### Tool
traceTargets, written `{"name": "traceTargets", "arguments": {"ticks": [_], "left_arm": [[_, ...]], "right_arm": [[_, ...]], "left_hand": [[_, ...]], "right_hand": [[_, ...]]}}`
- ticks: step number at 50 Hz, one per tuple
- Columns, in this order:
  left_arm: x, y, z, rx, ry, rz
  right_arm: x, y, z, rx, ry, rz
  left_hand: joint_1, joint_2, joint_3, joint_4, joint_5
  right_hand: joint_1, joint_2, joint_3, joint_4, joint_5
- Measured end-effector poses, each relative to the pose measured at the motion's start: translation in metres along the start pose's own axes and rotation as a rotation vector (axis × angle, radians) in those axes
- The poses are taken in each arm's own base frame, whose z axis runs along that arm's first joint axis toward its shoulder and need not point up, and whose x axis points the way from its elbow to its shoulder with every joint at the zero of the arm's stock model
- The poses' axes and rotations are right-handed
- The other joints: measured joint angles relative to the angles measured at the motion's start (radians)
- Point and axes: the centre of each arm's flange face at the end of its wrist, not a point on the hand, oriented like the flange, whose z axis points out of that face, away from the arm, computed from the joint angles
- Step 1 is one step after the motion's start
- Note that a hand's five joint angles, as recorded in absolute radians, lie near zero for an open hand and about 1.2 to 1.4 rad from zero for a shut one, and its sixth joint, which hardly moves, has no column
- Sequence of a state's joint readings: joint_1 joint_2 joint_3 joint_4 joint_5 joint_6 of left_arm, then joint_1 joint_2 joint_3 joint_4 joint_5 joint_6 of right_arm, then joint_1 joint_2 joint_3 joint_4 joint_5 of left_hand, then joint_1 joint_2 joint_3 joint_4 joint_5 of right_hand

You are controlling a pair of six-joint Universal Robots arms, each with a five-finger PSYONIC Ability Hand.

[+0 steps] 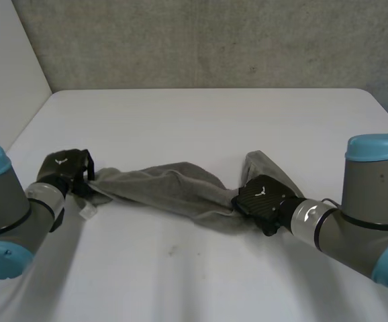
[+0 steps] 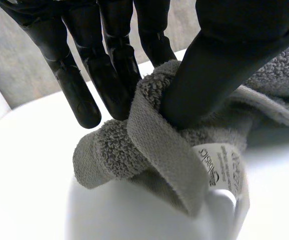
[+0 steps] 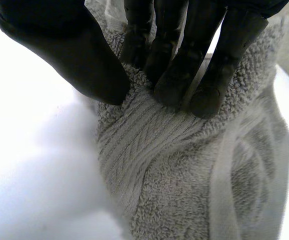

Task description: Fold the towel.

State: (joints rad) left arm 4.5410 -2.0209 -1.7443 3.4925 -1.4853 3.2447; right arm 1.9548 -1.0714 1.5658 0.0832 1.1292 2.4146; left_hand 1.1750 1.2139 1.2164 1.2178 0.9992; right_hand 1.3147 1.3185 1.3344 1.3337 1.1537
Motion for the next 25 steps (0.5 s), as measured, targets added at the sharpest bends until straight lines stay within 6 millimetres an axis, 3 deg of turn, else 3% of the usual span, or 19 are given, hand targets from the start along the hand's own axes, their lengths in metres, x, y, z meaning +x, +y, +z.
{"name": "traceTargets", "arguments": {"ticks": [2, 7, 9, 13, 18, 25], "left_arm": [[-0.002, -0.005, -0.002, 0.015, -0.007, 0.005], [-0.004, -0.019, -0.006, 0.054, -0.016, 0.005], [-0.005, -0.022, -0.008, 0.065, -0.016, 0.004], [-0.004, -0.024, -0.008, 0.071, -0.016, 0.001], [-0.004, -0.022, -0.008, 0.069, -0.016, -0.001], [-0.005, -0.027, -0.007, 0.091, -0.019, 0.001]], "right_arm": [[0.001, -0.004, -0.005, 0.006, 0.006, 0.000], [0.001, -0.016, -0.021, 0.025, 0.013, 0.020], [0.004, -0.021, -0.026, 0.034, 0.023, 0.046], [0.018, -0.030, -0.031, 0.059, 0.062, 0.118], [0.049, -0.044, -0.032, 0.118, 0.141, 0.241], [0.073, -0.053, -0.019, 0.162, 0.183, 0.295]], "left_hand": [[0.000, 0.000, 0.000, 0.000, 0.000], [0.000, 0.000, 0.000, 0.000, 0.000], [0.000, 0.000, 0.000, 0.000, 0.000], [0.000, 0.000, 0.000, 0.000, 0.000], [0.000, 0.000, 0.000, 0.000, 0.000], [0.000, 0.000, 0.000, 0.000, 0.000]], "right_hand": [[-0.020, -0.022, -0.025, -0.026, -0.019], [-0.759, -0.769, -0.771, -0.768, -0.781], [-0.869, -0.878, -0.886, -0.881, -0.907], [-0.872, -0.882, -0.894, -0.891, -0.923], [-0.872, -0.880, -0.893, -0.891, -0.906], [-0.813, -0.814, -0.827, -0.826, -0.809]]}}
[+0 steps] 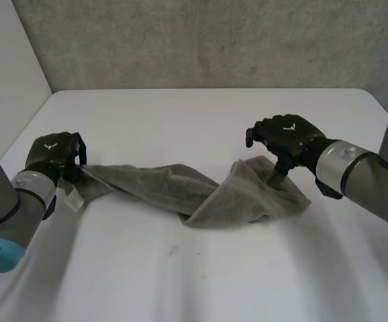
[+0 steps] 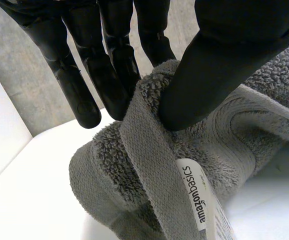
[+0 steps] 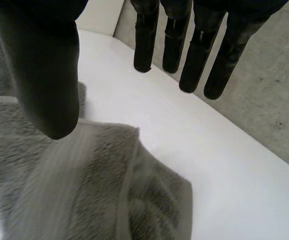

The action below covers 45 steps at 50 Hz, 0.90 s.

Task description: Fold the towel.

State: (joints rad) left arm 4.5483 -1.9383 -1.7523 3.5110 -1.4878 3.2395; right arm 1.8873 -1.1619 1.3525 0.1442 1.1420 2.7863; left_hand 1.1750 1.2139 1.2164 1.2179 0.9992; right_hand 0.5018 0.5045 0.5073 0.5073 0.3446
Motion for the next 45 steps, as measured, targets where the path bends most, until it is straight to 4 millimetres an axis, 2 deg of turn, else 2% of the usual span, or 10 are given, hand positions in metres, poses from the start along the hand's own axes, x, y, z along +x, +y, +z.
{"name": "traceTargets", "arguments": {"ticks": [8, 23, 25, 29, 31, 34, 37, 39, 43, 45], "left_arm": [[0.001, 0.002, -0.003, -0.006, 0.003, 0.001], [0.001, 0.004, -0.010, -0.015, 0.006, 0.002], [0.001, 0.003, -0.010, -0.014, 0.005, 0.002], [0.001, 0.002, -0.010, -0.011, 0.004, 0.002], [0.001, 0.002, -0.010, -0.009, 0.003, 0.002], [0.001, -0.001, -0.011, -0.004, 0.001, 0.002], [0.000, -0.006, -0.013, 0.009, 0.000, 0.002], [0.000, -0.013, -0.015, 0.029, -0.002, 0.003], [-0.001, -0.036, -0.025, 0.090, -0.008, 0.008], [-0.002, -0.049, -0.032, 0.118, -0.014, 0.010]], "right_arm": [[0.004, 0.002, 0.024, 0.007, -0.013, -0.015], [-0.018, 0.026, 0.072, -0.122, -0.158, -0.078], [-0.020, 0.029, 0.077, -0.136, -0.168, -0.081], [-0.025, 0.032, 0.085, -0.156, -0.183, -0.091], [-0.025, 0.029, 0.085, -0.154, -0.185, -0.097], [-0.023, 0.014, 0.080, -0.127, -0.173, -0.107], [-0.016, -0.017, 0.065, -0.064, -0.142, -0.114], [-0.009, -0.046, 0.045, -0.005, -0.106, -0.115], [0.003, -0.085, 0.005, 0.063, -0.035, -0.113], [0.012, -0.097, -0.016, 0.075, 0.004, -0.110]], "left_hand": [[0.000, -0.003, -0.006, -0.007, 0.000], [0.000, 0.000, -0.002, -0.001, 0.000], [0.000, 0.000, -0.001, -0.001, 0.000], [0.000, 0.000, -0.001, 0.000, 0.000], [0.000, 0.000, -0.001, 0.000, 0.000], [0.000, 0.000, -0.001, 0.000, 0.000], [0.000, 0.000, -0.001, 0.000, 0.000], [0.000, 0.000, 0.000, 0.000, 0.000], [0.000, 0.000, 0.000, 0.000, 0.000], [0.000, 0.000, 0.000, 0.000, 0.000]], "right_hand": [[0.094, 0.092, 0.091, 0.089, 0.086], [0.108, 0.105, 0.106, 0.105, 0.104], [0.183, 0.184, 0.179, 0.177, 0.175], [0.740, 0.737, 0.718, 0.722, 0.722], [0.825, 0.822, 0.811, 0.816, 0.812], [0.829, 0.829, 0.822, 0.828, 0.824], [0.829, 0.828, 0.822, 0.828, 0.824], [0.829, 0.828, 0.822, 0.828, 0.824], [0.829, 0.828, 0.822, 0.828, 0.824], [0.829, 0.828, 0.822, 0.828, 0.824]]}}
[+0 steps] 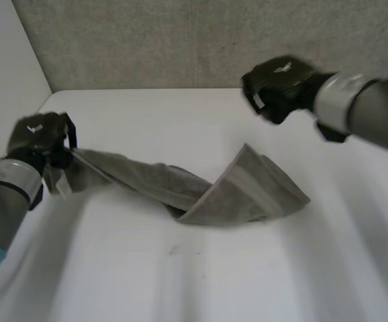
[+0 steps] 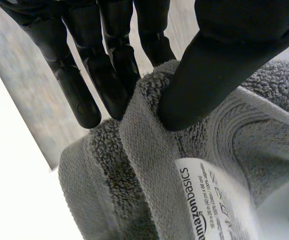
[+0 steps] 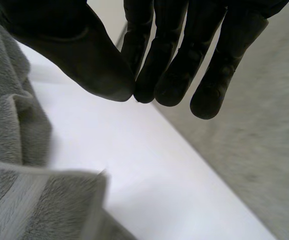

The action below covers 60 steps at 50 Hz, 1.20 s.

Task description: Fold the towel.

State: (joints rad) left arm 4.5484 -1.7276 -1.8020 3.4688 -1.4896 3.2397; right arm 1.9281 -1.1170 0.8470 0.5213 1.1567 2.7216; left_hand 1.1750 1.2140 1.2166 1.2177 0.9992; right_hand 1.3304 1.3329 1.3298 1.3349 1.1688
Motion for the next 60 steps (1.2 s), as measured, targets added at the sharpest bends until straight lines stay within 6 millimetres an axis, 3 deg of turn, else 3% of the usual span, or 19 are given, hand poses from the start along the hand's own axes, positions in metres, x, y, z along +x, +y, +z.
{"name": "traceTargets", "arguments": {"ticks": [5, 10, 14, 17, 23, 30, 38, 42, 45, 48, 50, 53, 55, 60], "left_arm": [[-0.008, -0.038, -0.021, 0.064, -0.026, 0.006], [-0.011, -0.055, -0.038, 0.077, -0.034, 0.010], [-0.010, -0.053, -0.041, 0.057, -0.030, 0.007], [-0.008, -0.040, -0.040, 0.009, -0.019, 0.001], [-0.001, -0.012, -0.034, -0.088, 0.004, -0.009], [0.002, 0.005, -0.031, -0.142, 0.014, -0.013], [0.001, 0.014, -0.028, -0.162, 0.011, -0.014], [0.001, 0.016, -0.027, -0.167, 0.010, -0.014], [0.001, 0.017, -0.027, -0.171, 0.010, -0.014], [0.001, 0.018, -0.028, -0.172, 0.009, -0.015], [0.001, 0.018, -0.028, -0.172, 0.009, -0.015], [0.001, 0.018, -0.028, -0.169, 0.008, -0.014], [0.000, 0.018, -0.028, -0.166, 0.008, -0.014], [-0.001, 0.013, -0.026, -0.150, 0.004, -0.014]], "right_arm": [[0.024, -0.016, -0.049, -0.006, 0.104, -0.006], [0.029, -0.013, -0.072, -0.034, 0.127, -0.047], [0.024, 0.001, -0.070, -0.062, 0.096, -0.071], [0.018, 0.020, -0.056, -0.081, 0.052, -0.076], [-0.017, 0.051, -0.014, -0.081, -0.068, -0.077], [-0.058, 0.085, 0.032, -0.104, -0.190, -0.051], [-0.086, 0.119, 0.086, -0.136, -0.270, 0.004], [-0.091, 0.130, 0.102, -0.165, -0.289, 0.029], [-0.093, 0.139, 0.111, -0.194, -0.304, 0.046], [-0.094, 0.145, 0.115, -0.223, -0.316, 0.058], [-0.095, 0.146, 0.116, -0.236, -0.323, 0.062], [-0.093, 0.136, 0.114, -0.226, -0.323, 0.060], [-0.089, 0.122, 0.109, -0.203, -0.314, 0.059], [-0.068, 0.062, 0.083, -0.091, -0.253, 0.057]], "left_hand": [[0.000, 0.000, 0.000, 0.000, 0.000], [0.000, 0.000, 0.000, 0.000, 0.000], [0.000, 0.000, 0.000, 0.000, 0.000], [0.000, 0.000, 0.000, 0.000, 0.000], [0.000, 0.000, 0.000, 0.000, 0.000], [0.000, 0.000, 0.000, 0.000, 0.000], [0.000, 0.000, 0.000, 0.000, 0.000], [0.000, 0.000, 0.000, 0.000, 0.000], [0.000, 0.000, 0.000, 0.000, 0.000], [0.000, 0.000, 0.000, 0.000, 0.000], [0.000, 0.000, 0.000, 0.000, 0.000], [0.000, 0.000, 0.000, 0.000, 0.000], [0.000, 0.000, 0.000, 0.000, 0.000], [0.000, 0.000, 0.000, 0.000, 0.000]], "right_hand": [[0.000, 0.000, 0.000, 0.000, 0.000], [-0.005, -0.005, -0.005, -0.005, -0.006], [-0.481, -0.502, -0.484, -0.484, -0.489], [-0.860, -0.869, -0.852, -0.852, -0.891], [-0.879, -0.886, -0.881, -0.884, -0.932], [-0.879, -0.886, -0.881, -0.884, -0.927], [-0.828, -0.829, -0.823, -0.830, -0.825], [-0.757, -0.763, -0.762, -0.769, -0.766], [-0.667, -0.666, -0.664, -0.670, -0.684], [-0.355, -0.350, -0.361, -0.360, -0.378], [-0.084, -0.085, -0.116, -0.097, -0.127], [-0.014, -0.027, -0.033, 0.000, -0.037], [-0.014, -0.027, -0.033, 0.000, -0.037], [-0.014, -0.027, -0.029, 0.000, -0.037]]}}
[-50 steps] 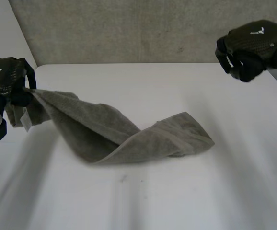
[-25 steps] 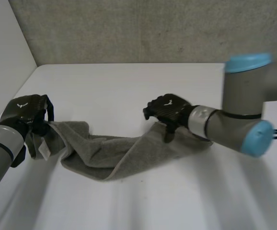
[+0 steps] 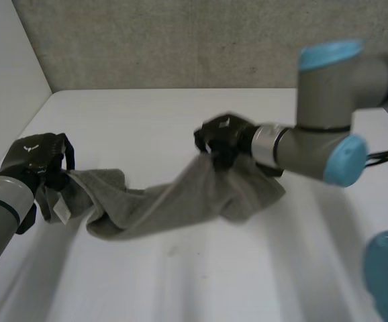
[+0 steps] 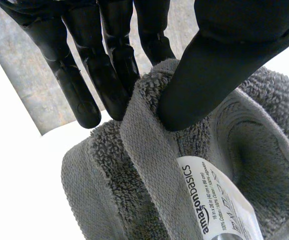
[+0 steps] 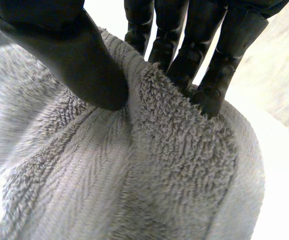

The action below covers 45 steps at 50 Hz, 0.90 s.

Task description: Fold the towel.

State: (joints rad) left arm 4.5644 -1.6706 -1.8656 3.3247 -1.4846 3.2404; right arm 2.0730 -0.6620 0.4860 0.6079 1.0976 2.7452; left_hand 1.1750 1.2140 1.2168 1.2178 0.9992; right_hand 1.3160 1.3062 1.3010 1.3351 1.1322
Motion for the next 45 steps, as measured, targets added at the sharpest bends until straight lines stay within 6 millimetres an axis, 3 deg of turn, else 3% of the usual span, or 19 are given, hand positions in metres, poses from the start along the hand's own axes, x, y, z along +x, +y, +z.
{"name": "traceTargets", "arguments": {"ticks": [4, 8, 15, 19, 22, 26, 29, 36, 40, 43, 45], "left_arm": [[-0.001, -0.005, 0.000, 0.013, -0.003, 0.000], [-0.001, -0.010, -0.002, 0.025, -0.005, 0.001], [0.000, -0.021, -0.022, 0.011, 0.001, 0.003], [0.002, -0.021, -0.035, -0.043, 0.009, -0.001], [0.004, -0.018, -0.041, -0.087, 0.018, -0.004], [0.005, -0.011, -0.038, -0.138, 0.027, -0.006], [0.007, -0.001, -0.027, -0.182, 0.038, -0.008], [0.019, 0.040, 0.025, -0.313, 0.085, -0.005], [0.021, 0.054, 0.050, -0.330, 0.093, -0.006], [0.021, 0.054, 0.065, -0.296, 0.090, -0.007], [0.021, 0.051, 0.071, -0.259, 0.085, -0.007]], "right_arm": [[0.005, -0.031, -0.037, 0.050, 0.050, -0.010], [0.004, -0.040, -0.068, 0.037, 0.082, -0.018], [-0.002, -0.020, -0.132, -0.117, 0.120, -0.096], [-0.005, -0.007, -0.156, -0.216, 0.104, -0.141], [-0.006, 0.000, -0.162, -0.256, 0.090, -0.158], [-0.002, 0.010, -0.156, -0.290, 0.071, -0.154], [0.006, 0.023, -0.138, -0.317, 0.058, -0.144], [0.020, 0.068, -0.077, -0.372, 0.042, -0.126], [0.031, 0.078, -0.053, -0.320, 0.102, -0.126], [0.042, 0.078, -0.039, -0.256, 0.178, -0.124], [0.048, 0.077, -0.035, -0.222, 0.221, -0.120]], "left_hand": [[0.000, 0.000, 0.000, 0.000, 0.000], [0.000, 0.000, 0.000, 0.000, 0.000], [0.000, 0.000, 0.000, 0.000, 0.000], [0.000, 0.000, 0.000, 0.000, 0.000], [0.000, 0.000, 0.000, 0.000, 0.000], [0.000, 0.000, 0.000, 0.000, 0.000], [0.000, 0.000, 0.000, 0.000, 0.000], [0.000, 0.000, 0.000, 0.000, -0.001], [0.000, 0.000, 0.000, 0.000, -0.001], [-0.001, -0.004, -0.007, -0.007, -0.001], [-0.077, -0.131, -0.124, -0.126, -0.055]], "right_hand": [[0.000, 0.000, 0.011, 0.000, 0.000], [0.000, 0.000, 0.015, 0.000, 0.000], [0.000, 0.000, 0.019, 0.000, -0.001], [0.000, 0.000, 0.019, 0.000, -0.001], [0.000, 0.000, 0.019, 0.000, -0.001], [0.000, 0.000, 0.019, 0.000, -0.001], [0.000, 0.000, 0.019, 0.000, -0.001], [0.000, 0.000, 0.019, 0.000, -0.001], [0.000, 0.000, 0.019, 0.000, -0.001], [0.000, 0.000, 0.019, 0.000, -0.001], [-0.047, -0.048, -0.025, -0.049, -0.042]]}}
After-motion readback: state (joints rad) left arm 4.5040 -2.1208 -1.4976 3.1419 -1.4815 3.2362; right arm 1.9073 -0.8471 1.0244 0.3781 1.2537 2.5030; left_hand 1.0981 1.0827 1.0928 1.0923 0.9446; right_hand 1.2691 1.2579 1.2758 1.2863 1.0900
